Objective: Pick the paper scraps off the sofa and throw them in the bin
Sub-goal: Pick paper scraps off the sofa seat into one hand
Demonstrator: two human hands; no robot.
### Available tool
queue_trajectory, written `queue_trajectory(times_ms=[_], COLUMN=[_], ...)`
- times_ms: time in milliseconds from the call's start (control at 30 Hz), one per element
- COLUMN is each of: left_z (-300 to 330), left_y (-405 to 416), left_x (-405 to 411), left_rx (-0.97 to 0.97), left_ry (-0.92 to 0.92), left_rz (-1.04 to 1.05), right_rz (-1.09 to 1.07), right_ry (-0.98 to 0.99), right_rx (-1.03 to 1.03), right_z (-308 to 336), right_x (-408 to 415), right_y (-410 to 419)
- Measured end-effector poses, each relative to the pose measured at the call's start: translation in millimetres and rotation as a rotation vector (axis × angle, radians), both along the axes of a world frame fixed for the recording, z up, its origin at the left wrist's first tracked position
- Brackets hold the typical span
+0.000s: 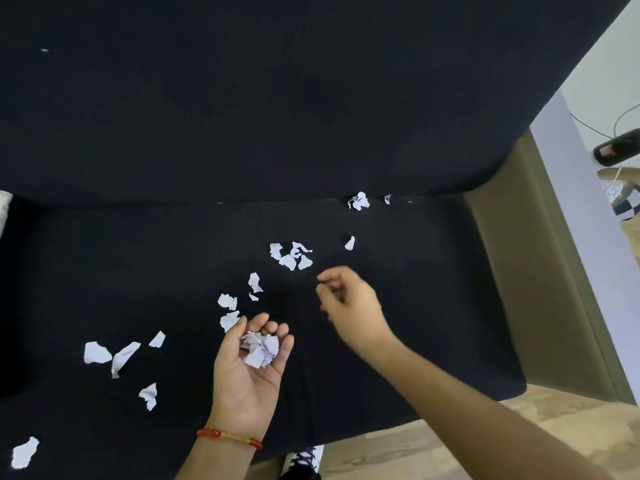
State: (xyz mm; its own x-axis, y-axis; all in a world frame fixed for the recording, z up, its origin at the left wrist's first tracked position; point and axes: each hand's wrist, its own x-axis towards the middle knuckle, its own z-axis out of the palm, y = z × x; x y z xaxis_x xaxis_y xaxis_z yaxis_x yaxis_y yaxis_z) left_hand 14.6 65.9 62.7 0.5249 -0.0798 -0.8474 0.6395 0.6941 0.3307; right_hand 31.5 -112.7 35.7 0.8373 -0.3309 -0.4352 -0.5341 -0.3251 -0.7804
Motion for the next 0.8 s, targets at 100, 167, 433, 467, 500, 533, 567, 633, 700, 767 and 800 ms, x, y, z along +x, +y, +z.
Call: queue_trajectory(times_ms=[100, 167, 433, 467, 500, 533, 567, 633, 700, 767, 800], left_z=[-4, -7, -19, -21, -22, -23, -26, -28, -30, -30, -30], left_y=[-10, -18, -42, -45, -47, -49, -52, -55, -58, -59, -59], left_x=[5, 9, 22, 23, 24, 25, 25, 26, 26, 25, 25], left_rx=[-0.032, -0.04, 0.005, 0.009, 0.016, 0.019, 0.024, 0.032, 0.031, 0.027, 0.026], left_ry=[-0.004, 0.001, 0.005, 0.006, 0.006, 0.003, 0.003, 0.003, 0.003, 0.009, 0.011], left_rz=[0.022, 0.035, 0.092, 0.096, 0.099, 0.102, 0.103, 0.1, 0.098, 0.095, 0.094], right_rz=[-0.098, -0.145, -0.168, -0.171, -0.169, -0.152, -0.121, -0.05, -0.017, -0.023, -0.035], right_ry=[0.055, 0.111, 0.169, 0.158, 0.149, 0.145, 0.145, 0.148, 0.156, 0.17, 0.177], right_rx=[-0.138, -0.185, -0.2, -0.191, -0.184, -0.194, -0.224, -0.287, -0.309, -0.308, -0.3], right_z=[-24, -38, -79, -83, -86, -89, -93, -97, -100, -101, -101], right_x=[33, 50, 95, 99, 102, 104, 106, 106, 105, 106, 105], right_y=[-54, -83, -110, -109, -106, -104, -103, -103, -103, -104, -105])
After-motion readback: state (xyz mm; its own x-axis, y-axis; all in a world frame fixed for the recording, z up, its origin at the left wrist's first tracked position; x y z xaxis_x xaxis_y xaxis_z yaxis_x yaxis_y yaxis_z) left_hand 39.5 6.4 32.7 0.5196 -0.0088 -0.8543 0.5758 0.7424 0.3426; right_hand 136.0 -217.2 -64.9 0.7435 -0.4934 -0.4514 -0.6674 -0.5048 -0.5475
